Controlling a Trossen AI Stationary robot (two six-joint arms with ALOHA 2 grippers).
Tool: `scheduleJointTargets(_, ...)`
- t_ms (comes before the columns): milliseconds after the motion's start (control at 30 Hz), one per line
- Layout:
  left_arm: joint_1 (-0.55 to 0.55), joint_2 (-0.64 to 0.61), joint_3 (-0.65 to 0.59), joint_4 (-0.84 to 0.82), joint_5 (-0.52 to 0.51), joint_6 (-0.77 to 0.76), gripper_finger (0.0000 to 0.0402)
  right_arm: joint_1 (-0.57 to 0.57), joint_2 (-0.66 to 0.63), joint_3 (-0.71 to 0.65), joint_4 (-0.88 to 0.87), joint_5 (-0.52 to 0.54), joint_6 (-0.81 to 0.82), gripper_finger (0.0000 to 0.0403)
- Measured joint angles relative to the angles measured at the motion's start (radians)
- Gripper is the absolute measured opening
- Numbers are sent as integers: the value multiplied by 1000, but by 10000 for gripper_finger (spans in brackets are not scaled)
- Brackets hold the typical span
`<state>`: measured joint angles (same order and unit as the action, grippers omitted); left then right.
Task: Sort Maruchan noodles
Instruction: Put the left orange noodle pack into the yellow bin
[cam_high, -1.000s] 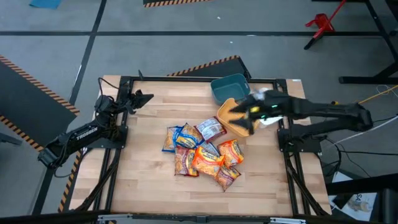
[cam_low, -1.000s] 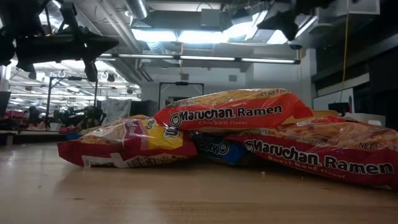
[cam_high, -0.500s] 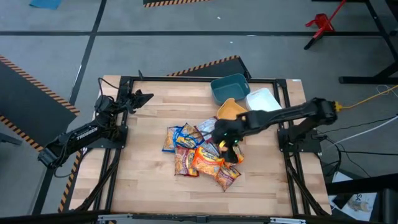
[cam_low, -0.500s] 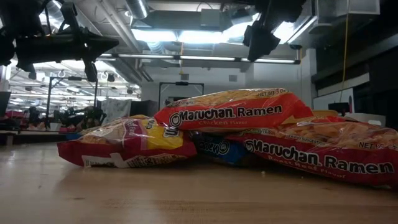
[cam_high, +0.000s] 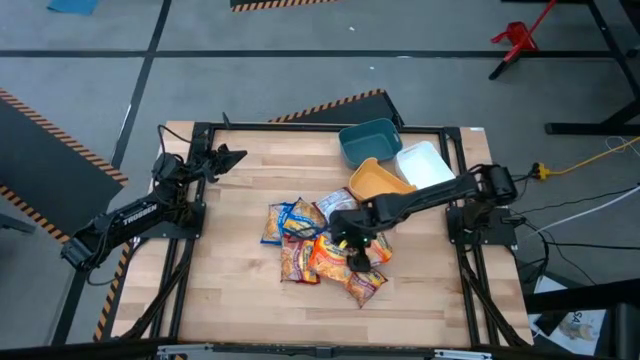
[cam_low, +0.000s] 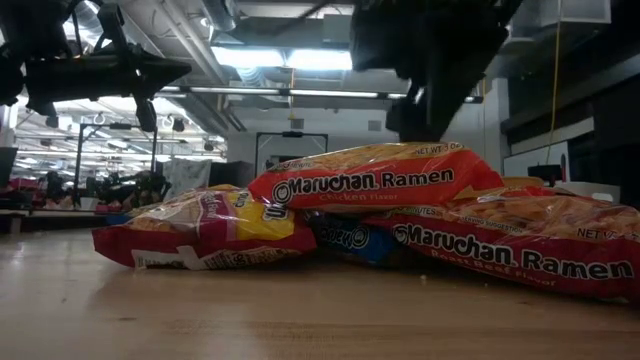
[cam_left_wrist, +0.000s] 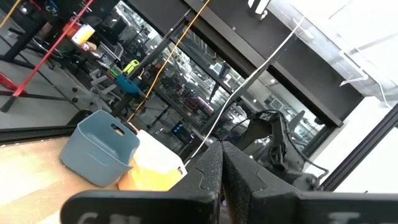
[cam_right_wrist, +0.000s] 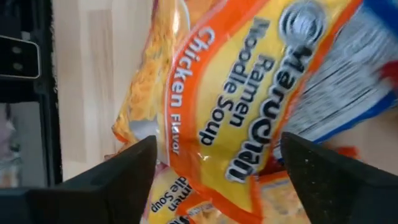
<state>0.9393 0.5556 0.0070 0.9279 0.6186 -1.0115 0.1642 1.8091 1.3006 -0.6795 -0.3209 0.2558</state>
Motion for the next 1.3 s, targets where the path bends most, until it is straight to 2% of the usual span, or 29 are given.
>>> scheduleJointTargets(200, 0, 0, 0, 0, 0, 0, 1, -1, 47, 0, -1, -50, 12, 363)
scheduleJointTargets(367, 0, 0, 0, 0, 0, 0, 1, -1, 70, 0, 1, -59, 28, 349)
scheduleJointTargets(567, 0, 0, 0, 0, 0, 0, 1, -1, 82, 0, -6, -46, 28, 270)
scheduleJointTargets(767, 0, 0, 0, 0, 0, 0, 1, -1, 82, 0, -33, -39, 27, 147)
scheduleJointTargets(967, 0, 0, 0, 0, 0, 0, 1, -1, 82, 0, -35, -86, 27, 24)
scheduleJointTargets(1033, 0, 0, 0, 0, 0, 0, 1, -1, 82, 0, -35, -110, 27, 10)
scheduleJointTargets(1300, 0, 0, 0, 0, 0, 0, 1, -3, 50, -1, -49, -223, 40, 6)
